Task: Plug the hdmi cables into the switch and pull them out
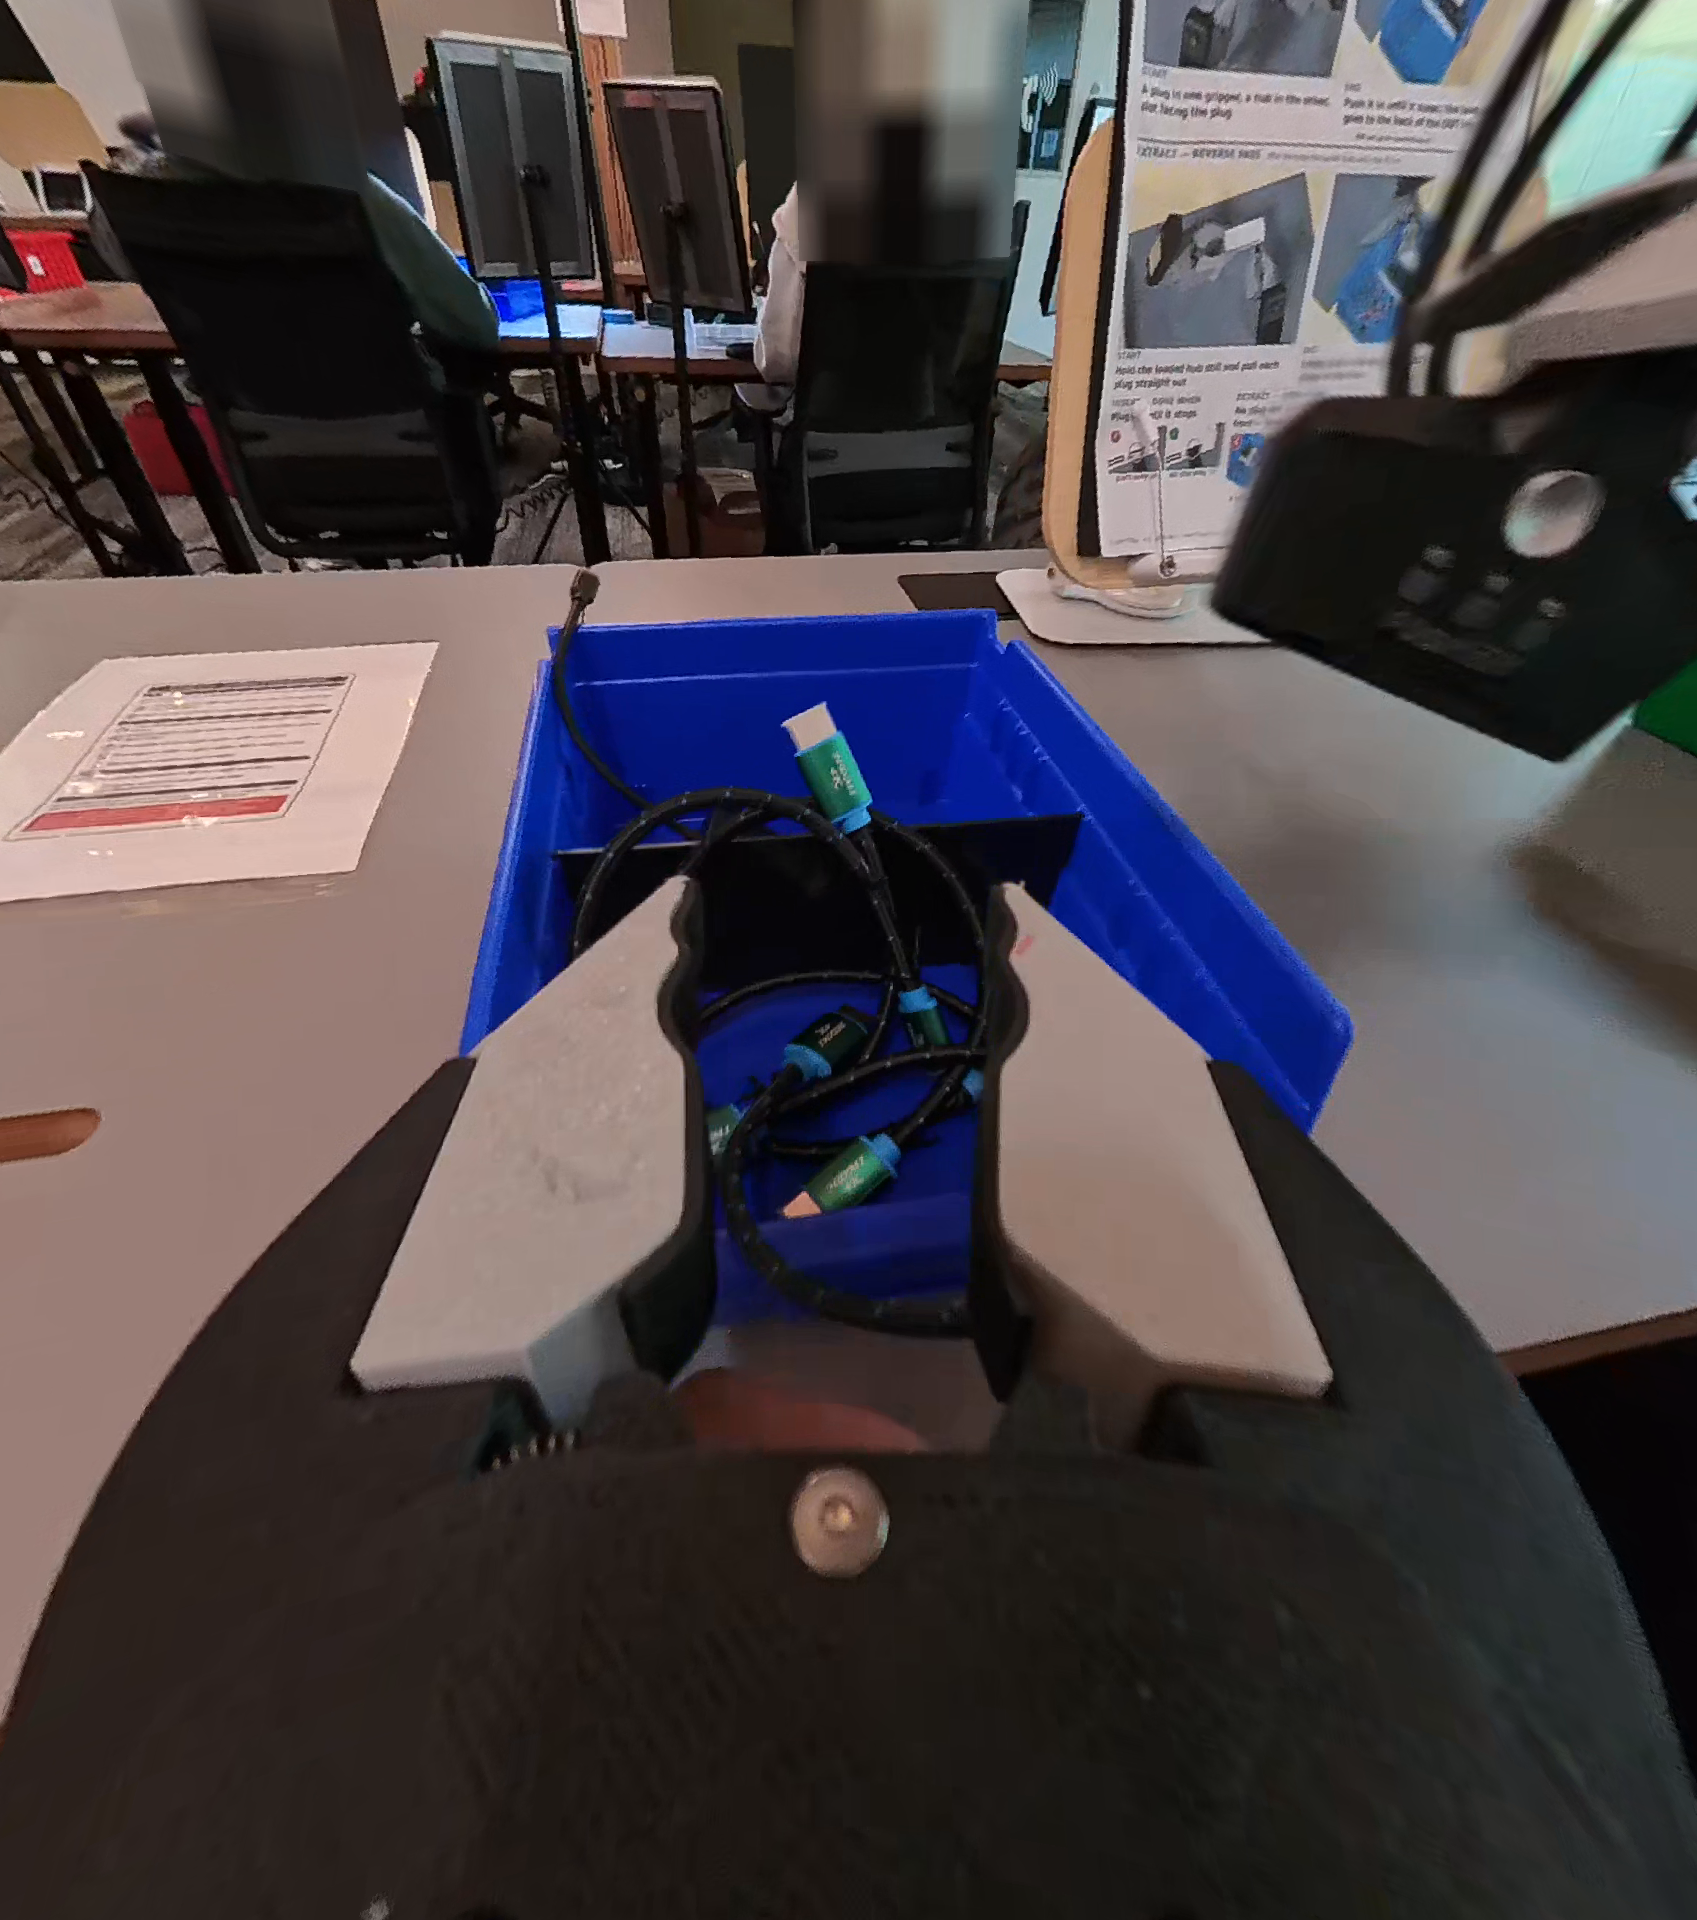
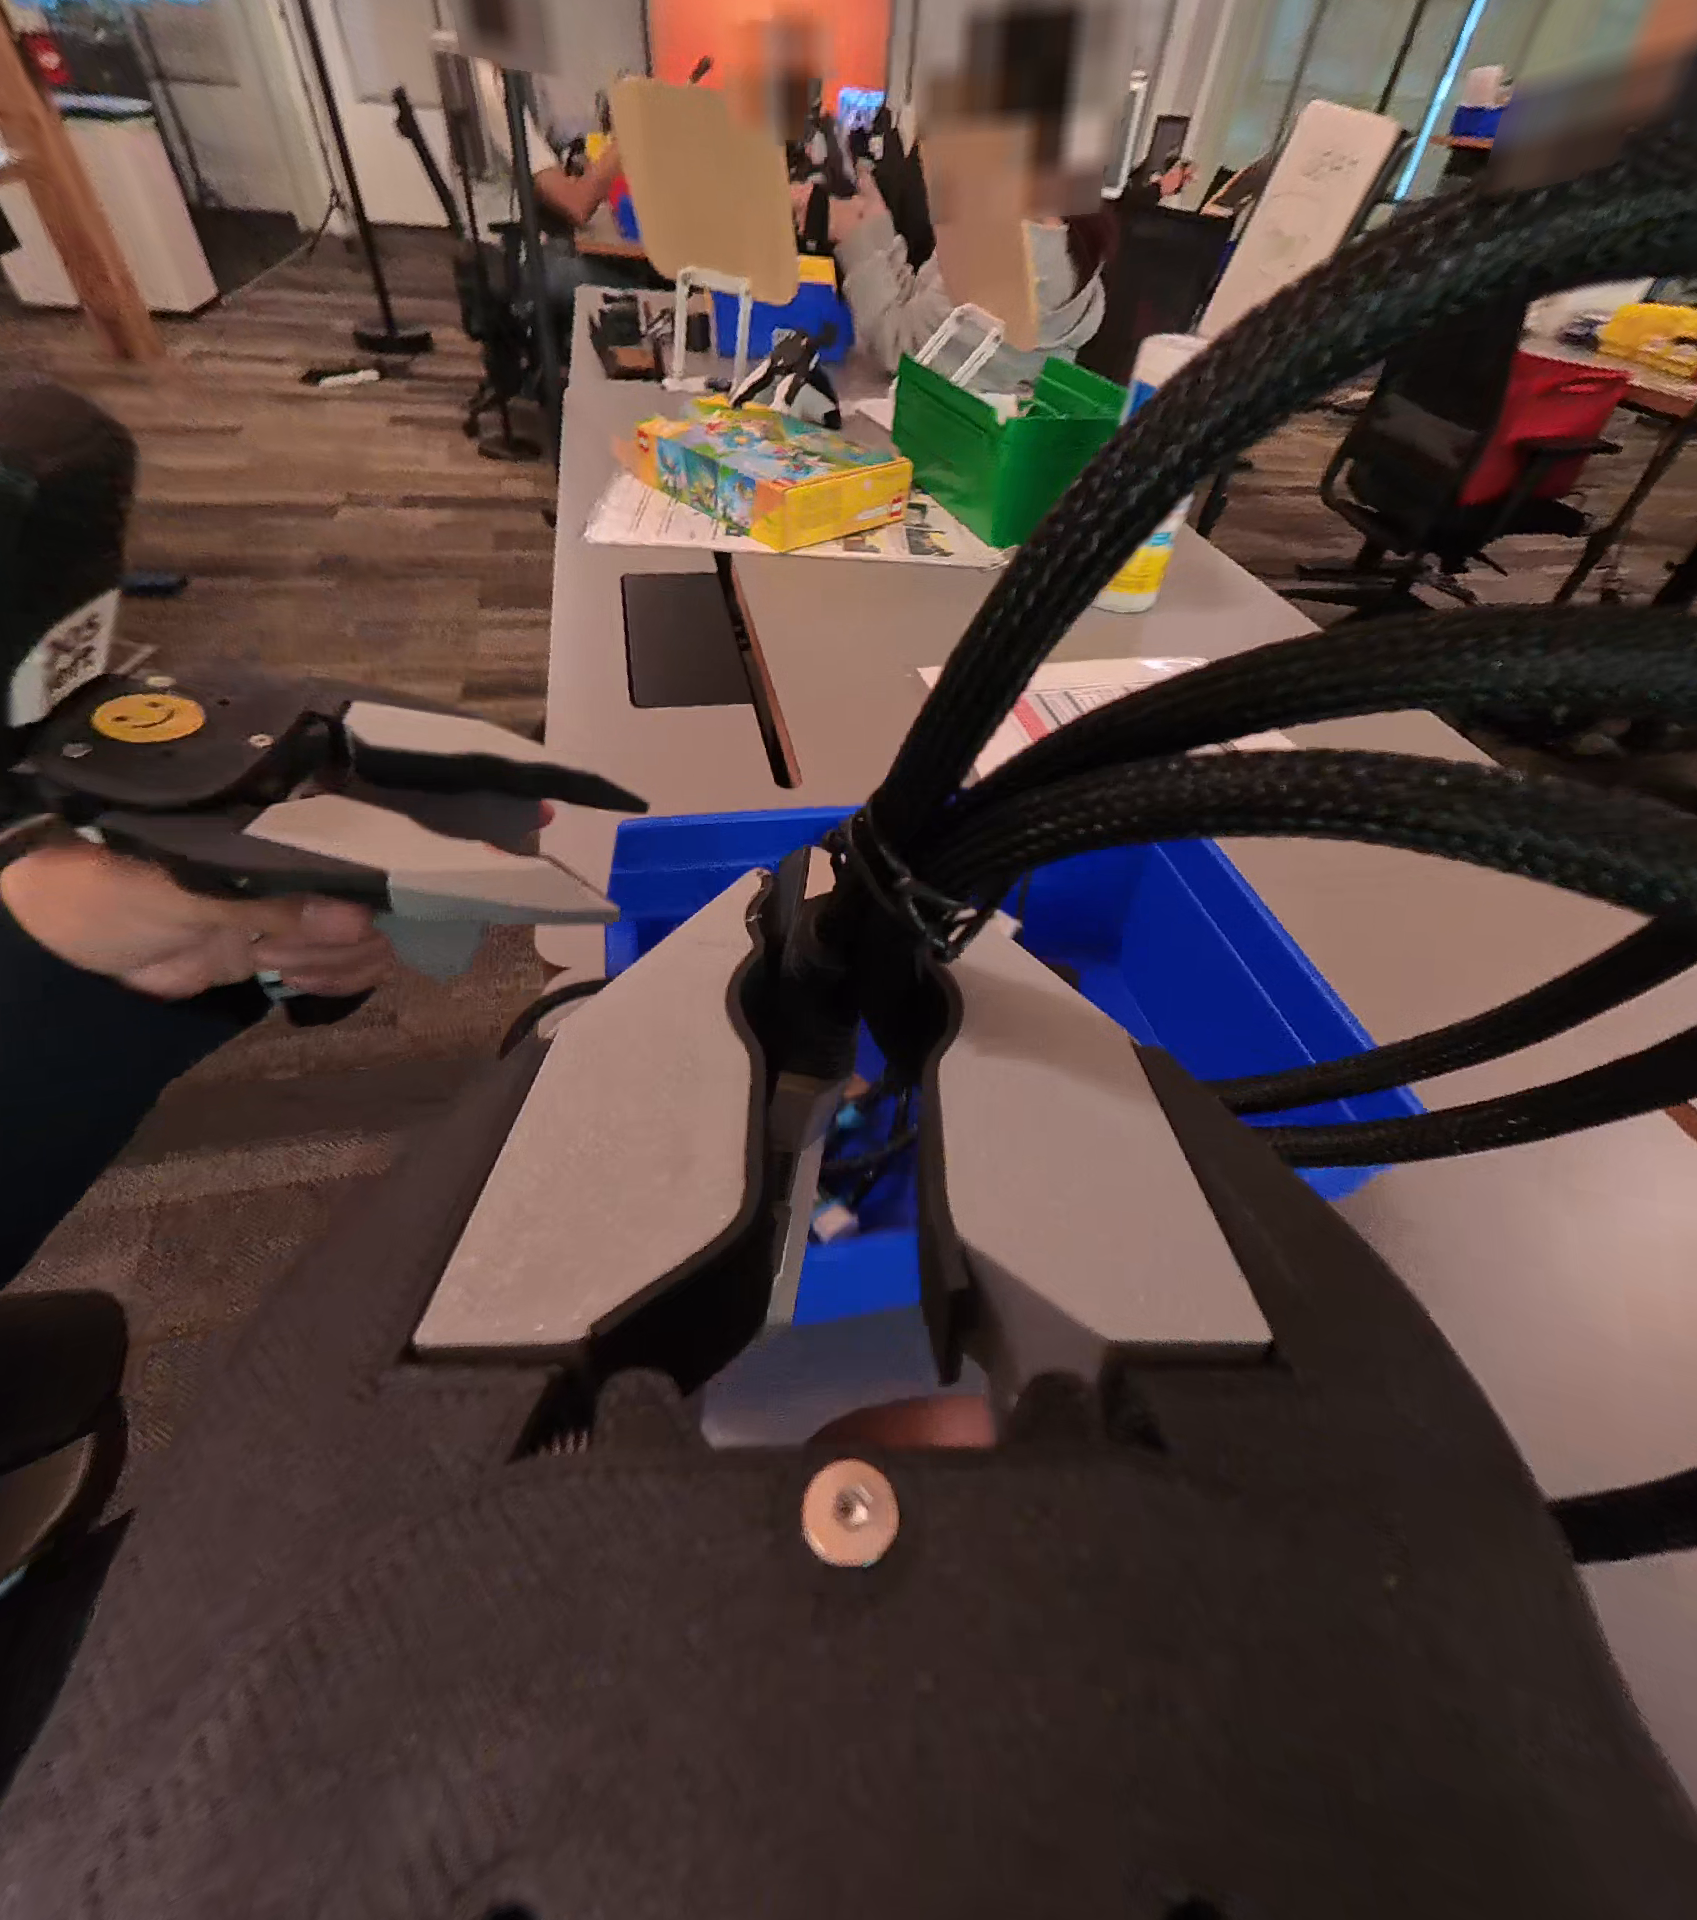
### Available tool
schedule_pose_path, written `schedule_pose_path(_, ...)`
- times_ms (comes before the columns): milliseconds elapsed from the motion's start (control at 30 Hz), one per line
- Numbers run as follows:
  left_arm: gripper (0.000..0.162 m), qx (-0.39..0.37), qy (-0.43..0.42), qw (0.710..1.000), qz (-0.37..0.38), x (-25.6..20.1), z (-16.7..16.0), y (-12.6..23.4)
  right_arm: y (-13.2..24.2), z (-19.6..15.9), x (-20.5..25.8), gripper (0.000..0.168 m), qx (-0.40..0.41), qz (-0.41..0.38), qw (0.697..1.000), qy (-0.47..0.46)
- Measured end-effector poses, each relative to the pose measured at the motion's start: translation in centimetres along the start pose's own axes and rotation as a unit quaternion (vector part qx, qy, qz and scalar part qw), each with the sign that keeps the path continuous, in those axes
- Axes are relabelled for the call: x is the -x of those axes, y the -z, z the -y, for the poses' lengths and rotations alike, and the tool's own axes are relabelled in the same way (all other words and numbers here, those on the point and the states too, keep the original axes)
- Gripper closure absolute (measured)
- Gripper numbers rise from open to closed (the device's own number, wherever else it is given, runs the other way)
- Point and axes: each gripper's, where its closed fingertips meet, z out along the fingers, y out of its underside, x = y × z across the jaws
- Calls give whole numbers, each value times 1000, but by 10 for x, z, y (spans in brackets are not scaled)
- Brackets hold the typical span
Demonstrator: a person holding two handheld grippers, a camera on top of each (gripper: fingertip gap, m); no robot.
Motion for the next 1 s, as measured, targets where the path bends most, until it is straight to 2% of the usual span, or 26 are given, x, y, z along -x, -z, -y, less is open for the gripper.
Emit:
schedule_pose_path(167, 109, 7, -1, 999, 32, 15, -9, 26, -53, 4, 20, 145, 31, 38, 999, 10)
schedule_pose_path(433, 109, 9, 13, 996, 90, 40, -20, 75, -92, -17, 44, 146, 72, 68, 995, 29)
schedule_pose_path(700, 109, 21, 15, 992, 124, 50, -32, 101, -106, -25, 52, 146, 75, 84, 993, 37)
schedule_pose_path(1000, 109, 38, 22, 989, 141, 56, -49, 115, -111, -33, 53, 146, 86, 79, 988, 103)
